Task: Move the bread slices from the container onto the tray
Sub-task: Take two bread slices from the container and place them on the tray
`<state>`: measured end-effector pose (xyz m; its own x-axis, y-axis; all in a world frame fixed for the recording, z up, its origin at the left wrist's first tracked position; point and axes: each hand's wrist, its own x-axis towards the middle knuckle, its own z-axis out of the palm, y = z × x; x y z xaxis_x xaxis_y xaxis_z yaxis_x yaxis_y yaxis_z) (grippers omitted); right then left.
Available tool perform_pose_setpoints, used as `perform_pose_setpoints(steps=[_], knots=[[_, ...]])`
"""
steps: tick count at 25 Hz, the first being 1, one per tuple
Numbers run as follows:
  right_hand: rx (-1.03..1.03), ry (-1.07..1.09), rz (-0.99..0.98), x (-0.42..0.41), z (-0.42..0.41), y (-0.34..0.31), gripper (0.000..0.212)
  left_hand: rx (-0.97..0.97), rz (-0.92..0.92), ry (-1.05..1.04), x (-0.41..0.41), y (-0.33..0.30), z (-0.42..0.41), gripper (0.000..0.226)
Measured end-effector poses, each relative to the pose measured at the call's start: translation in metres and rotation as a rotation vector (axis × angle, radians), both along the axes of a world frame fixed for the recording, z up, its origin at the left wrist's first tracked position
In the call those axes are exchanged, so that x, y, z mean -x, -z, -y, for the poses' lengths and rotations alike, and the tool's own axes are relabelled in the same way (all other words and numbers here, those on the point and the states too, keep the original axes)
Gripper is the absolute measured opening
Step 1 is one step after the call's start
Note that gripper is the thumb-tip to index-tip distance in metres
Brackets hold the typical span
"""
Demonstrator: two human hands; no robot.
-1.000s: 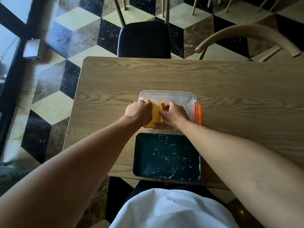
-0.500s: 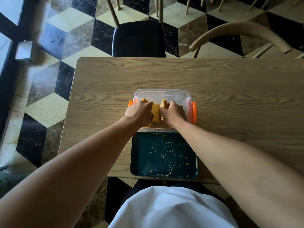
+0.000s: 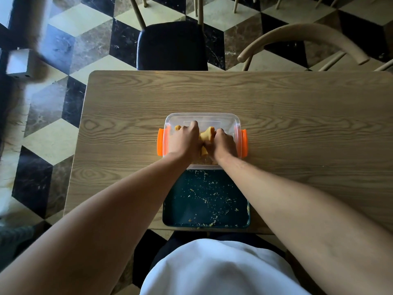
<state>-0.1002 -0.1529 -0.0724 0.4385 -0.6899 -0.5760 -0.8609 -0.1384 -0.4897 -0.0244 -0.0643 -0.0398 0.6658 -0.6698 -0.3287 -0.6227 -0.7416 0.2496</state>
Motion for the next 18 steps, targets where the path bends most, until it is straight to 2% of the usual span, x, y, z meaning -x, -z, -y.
perform_pose_setpoints(steps=[3, 6, 9, 12, 16, 18], knots=[[-0.045, 0.040, 0.044, -0.002, 0.001, 0.001, 0.027, 0.033, -0.017, -0.072, 0.008, 0.002, 0.005, 0.023], [-0.017, 0.156, 0.041, 0.000, -0.002, 0.003, 0.048, 0.077, -0.014, -0.099, 0.010, 0.004, 0.007, 0.017], [-0.028, 0.255, 0.042, -0.002, -0.005, 0.000, 0.055, 0.086, -0.022, -0.155, 0.008, 0.005, 0.005, 0.014], [0.023, 0.188, 0.048, -0.001, -0.006, -0.005, 0.050, 0.106, -0.070, -0.223, 0.001, 0.005, 0.001, 0.022], [0.231, -0.086, 0.063, 0.007, -0.010, -0.022, 0.021, 0.178, -0.093, -0.368, -0.005, -0.003, -0.010, 0.034], [0.284, -0.157, 0.078, 0.012, -0.011, -0.032, 0.030, 0.263, -0.124, -0.488, -0.006, -0.012, -0.019, 0.031]])
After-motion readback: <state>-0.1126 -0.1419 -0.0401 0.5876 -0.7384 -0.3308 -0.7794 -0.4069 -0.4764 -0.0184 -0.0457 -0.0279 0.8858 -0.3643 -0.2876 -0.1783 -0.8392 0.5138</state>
